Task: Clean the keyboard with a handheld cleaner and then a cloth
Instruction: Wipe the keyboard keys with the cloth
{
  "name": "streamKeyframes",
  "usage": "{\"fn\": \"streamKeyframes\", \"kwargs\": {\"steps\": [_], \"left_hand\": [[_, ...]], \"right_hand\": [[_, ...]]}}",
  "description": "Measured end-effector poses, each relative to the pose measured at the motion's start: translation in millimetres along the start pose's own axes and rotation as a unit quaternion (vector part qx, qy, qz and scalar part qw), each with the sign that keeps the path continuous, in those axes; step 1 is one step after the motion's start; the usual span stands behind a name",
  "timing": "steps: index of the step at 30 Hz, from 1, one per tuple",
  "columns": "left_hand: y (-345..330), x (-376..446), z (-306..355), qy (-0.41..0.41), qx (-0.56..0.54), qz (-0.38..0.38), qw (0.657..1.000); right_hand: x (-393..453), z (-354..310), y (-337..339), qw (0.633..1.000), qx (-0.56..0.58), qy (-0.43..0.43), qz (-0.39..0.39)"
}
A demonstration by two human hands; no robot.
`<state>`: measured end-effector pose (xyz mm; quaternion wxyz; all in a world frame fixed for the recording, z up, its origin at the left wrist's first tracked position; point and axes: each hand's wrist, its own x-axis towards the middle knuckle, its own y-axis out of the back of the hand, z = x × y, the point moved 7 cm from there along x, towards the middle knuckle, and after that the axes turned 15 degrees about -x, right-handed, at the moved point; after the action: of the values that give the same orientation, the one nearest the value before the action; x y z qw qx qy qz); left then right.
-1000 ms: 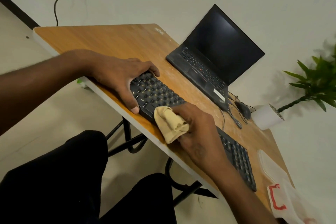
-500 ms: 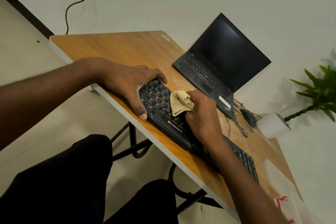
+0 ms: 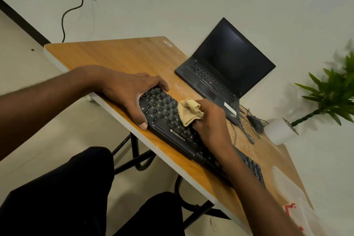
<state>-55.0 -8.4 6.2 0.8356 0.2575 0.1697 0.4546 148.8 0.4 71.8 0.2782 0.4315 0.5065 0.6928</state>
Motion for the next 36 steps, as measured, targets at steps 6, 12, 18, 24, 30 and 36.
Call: {"fn": "streamKeyframes", "kwargs": {"steps": [6,12,18,24,30,36], "left_hand": [[-0.2,-0.1,0.7,-0.002,-0.002,0.004,1.000],[0.4,0.9,-2.2,-0.005,-0.011,0.002,1.000],[-1.0,-0.1,-0.4,-0.012,-0.014,-0.008,1.000],[-1.5,0.7,1.5,-0.012,-0.003,-0.010,1.000],[0.9,1.2,-1.5,-0.014,-0.009,-0.002,1.000],[0.0,2.4,-3.8,-0.016,-0.016,0.001,1.000]], "right_hand": [[0.5,26.5,-4.7,0.999,-0.015,-0.032,-0.004],[-71.9,-1.9,15.7,0.997,0.055,0.062,-0.010],[-73.9,27.7,17.5,0.999,0.023,0.043,0.005],[-28.9,96.1,-8.9,0.996,-0.014,-0.090,0.014],[-53.3,73.7,3.4,0.999,0.011,-0.042,0.021],[-100.8,37.2,21.0,0.997,0.067,0.024,0.004]]}}
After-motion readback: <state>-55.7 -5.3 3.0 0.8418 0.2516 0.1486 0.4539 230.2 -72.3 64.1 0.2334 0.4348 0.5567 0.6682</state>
